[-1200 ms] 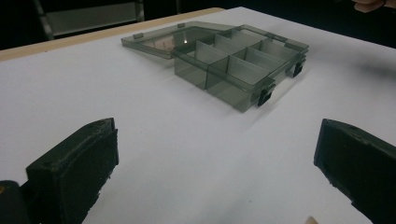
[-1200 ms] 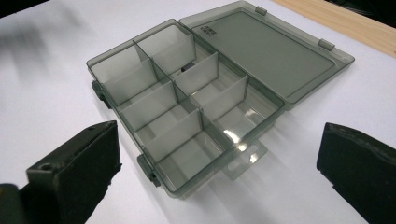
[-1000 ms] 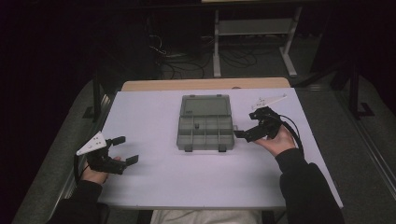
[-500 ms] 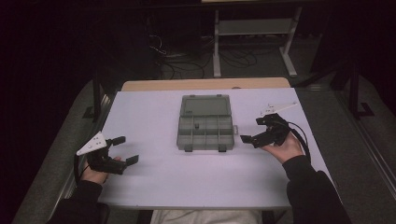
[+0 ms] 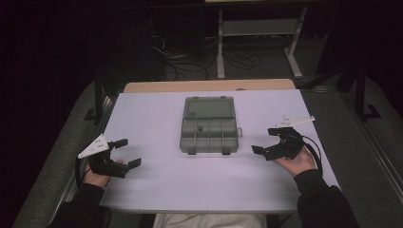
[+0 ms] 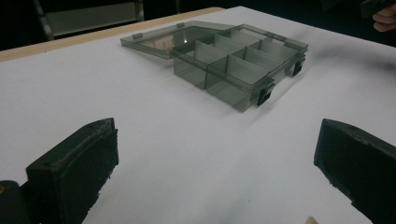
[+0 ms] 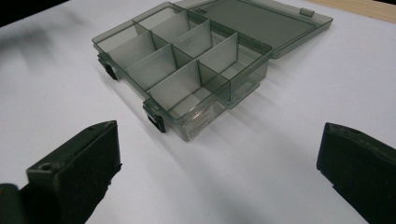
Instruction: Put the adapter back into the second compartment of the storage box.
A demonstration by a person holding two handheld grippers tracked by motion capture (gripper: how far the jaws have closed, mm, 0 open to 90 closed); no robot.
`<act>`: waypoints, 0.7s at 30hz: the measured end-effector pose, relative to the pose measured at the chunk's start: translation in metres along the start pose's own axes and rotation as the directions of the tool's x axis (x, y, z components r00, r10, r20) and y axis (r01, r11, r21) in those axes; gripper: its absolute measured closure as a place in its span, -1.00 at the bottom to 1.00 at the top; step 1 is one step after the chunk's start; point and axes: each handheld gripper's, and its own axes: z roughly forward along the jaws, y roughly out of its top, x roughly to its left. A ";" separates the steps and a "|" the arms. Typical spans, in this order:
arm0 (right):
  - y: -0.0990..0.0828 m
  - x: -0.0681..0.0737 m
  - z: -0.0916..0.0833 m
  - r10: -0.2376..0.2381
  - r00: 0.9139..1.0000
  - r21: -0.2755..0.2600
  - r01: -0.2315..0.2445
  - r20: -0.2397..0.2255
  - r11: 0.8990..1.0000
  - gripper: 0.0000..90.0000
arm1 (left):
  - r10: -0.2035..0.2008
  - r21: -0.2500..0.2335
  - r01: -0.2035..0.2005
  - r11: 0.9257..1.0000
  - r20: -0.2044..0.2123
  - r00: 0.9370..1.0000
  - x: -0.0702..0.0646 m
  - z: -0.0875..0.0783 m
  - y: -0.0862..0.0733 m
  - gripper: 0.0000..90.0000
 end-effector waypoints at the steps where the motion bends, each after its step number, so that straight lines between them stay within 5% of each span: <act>1: -0.002 0.000 -0.002 0.000 1.000 -0.008 0.000 0.002 1.000 -1.00 | -0.001 0.000 0.001 1.000 -0.001 1.000 0.000 0.000 0.000 -1.00; 11: -0.020 0.002 -0.010 -0.003 0.999 -0.033 0.004 0.035 0.999 -1.00 | -0.001 0.004 0.001 1.000 -0.004 1.000 0.000 0.000 0.000 -1.00; 21: -0.039 0.009 -0.023 -0.004 0.998 -0.121 0.013 0.068 0.993 -1.00 | 0.006 0.004 -0.006 1.000 -0.005 1.000 -0.001 0.000 0.001 -1.00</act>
